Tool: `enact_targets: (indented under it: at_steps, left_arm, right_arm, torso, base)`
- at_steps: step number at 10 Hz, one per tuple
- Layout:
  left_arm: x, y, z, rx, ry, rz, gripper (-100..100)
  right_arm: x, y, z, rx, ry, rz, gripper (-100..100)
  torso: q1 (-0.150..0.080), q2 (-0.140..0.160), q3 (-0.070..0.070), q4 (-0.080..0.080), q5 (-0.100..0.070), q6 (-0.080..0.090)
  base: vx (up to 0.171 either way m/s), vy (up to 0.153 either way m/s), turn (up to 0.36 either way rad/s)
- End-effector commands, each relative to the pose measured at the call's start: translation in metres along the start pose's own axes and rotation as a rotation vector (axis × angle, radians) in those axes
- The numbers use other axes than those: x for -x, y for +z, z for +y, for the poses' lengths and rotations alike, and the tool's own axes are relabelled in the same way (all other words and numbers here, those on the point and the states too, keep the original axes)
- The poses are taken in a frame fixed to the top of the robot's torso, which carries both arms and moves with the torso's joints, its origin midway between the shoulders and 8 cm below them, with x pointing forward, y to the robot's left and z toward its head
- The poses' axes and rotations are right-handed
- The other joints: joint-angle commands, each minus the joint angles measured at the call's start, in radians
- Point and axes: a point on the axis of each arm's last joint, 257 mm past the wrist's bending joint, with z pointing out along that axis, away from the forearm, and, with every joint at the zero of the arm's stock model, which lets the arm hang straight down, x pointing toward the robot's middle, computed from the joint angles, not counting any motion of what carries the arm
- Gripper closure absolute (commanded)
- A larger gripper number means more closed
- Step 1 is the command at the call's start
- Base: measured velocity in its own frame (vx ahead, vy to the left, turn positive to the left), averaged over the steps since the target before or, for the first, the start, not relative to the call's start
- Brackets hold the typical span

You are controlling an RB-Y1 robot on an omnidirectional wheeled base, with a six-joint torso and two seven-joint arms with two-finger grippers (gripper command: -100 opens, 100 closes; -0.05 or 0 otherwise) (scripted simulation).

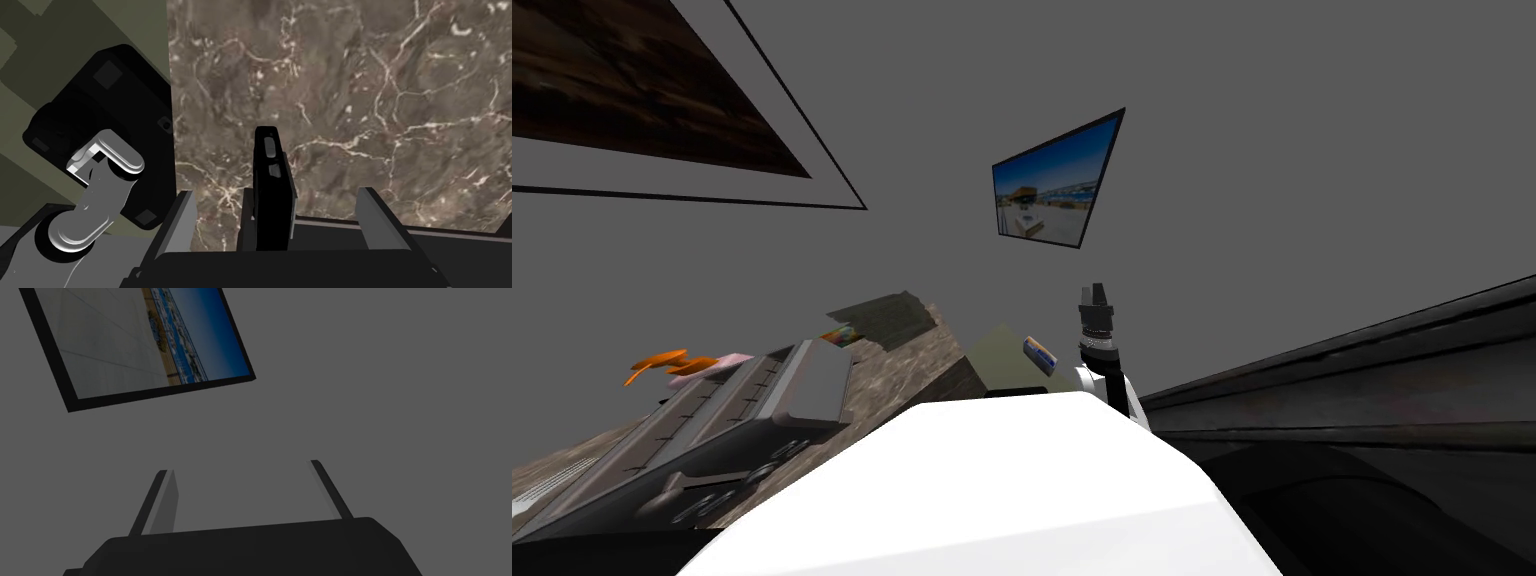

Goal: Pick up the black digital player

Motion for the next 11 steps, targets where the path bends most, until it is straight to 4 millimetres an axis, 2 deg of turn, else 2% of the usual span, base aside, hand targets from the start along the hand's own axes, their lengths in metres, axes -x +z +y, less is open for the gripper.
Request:
enact_targets:
  at_steps: [1,2,3,5,6,7,8,10,11]
  left_arm:
    - [0.018,0.008,0.003,-0.010,0.003,-0.027,-100]
    - [0.014,0.008,0.001,-0.018,0.009,-0.011,-100]
    - [0.035,0.014,0.006,-0.020,0.009,-0.048,-100]
    - [0.027,0.015,0.003,-0.033,0.020,-0.019,-100]
    - [0.048,0.020,0.008,-0.033,0.021,-0.053,-100]
    - [0.042,0.020,0.006,-0.041,0.029,-0.032,-100]
    - [0.064,0.024,0.012,-0.037,0.030,-0.067,-100]
    - [0.054,0.025,0.009,-0.051,0.044,-0.028,-100]
    - [0.074,0.028,0.016,-0.045,0.047,-0.058,-100]
  right_arm:
    - [0.000,0.000,0.000,0.000,0.000,0.000,0]
    - [0.000,0.000,0.000,0.000,0.000,0.000,0]
    - [0.000,0.000,0.000,0.000,0.000,0.000,0]
    - [0.000,0.000,0.000,0.000,0.000,0.000,0]
    - [0.000,0.000,0.000,0.000,0.000,0.000,0]
    - [0.000,0.000,0.000,0.000,0.000,0.000,0]
    - [0.000,0.000,0.000,0.000,0.000,0.000,0]
    - [0.000,0.000,0.000,0.000,0.000,0.000,0]
    - [0.000,0.000,0.000,0.000,0.000,0.000,0]
  torso:
    - [0.000,0.000,0.000,0.000,0.000,0.000]
    - [0.001,0.001,0.000,0.000,0.000,0.000]
    - [0.001,0.001,0.001,0.000,0.000,0.000]
    - [0.001,0.002,0.001,0.000,0.000,0.000]
    - [0.001,0.001,0.001,0.000,0.000,0.000]
    - [0.001,0.001,0.001,0.000,0.000,0.000]
    - [0.001,0.001,0.001,0.000,0.000,0.000]
    - [0.001,0.002,0.001,0.000,0.000,0.000]
    - [0.001,0.001,0.001,0.000,0.000,0.000]
  base:
    - [-0.017,0.011,0.073]
    - [-0.021,0.012,0.051]
    - [-0.026,0.019,0.087]
    - [-0.015,0.009,0.014]
    - [-0.019,0.014,0.084]
    - [-0.019,0.010,0.041]
    - [-0.025,0.017,0.080]
    - [-0.015,0.007,0.014]
    - [-0.016,0.010,0.082]
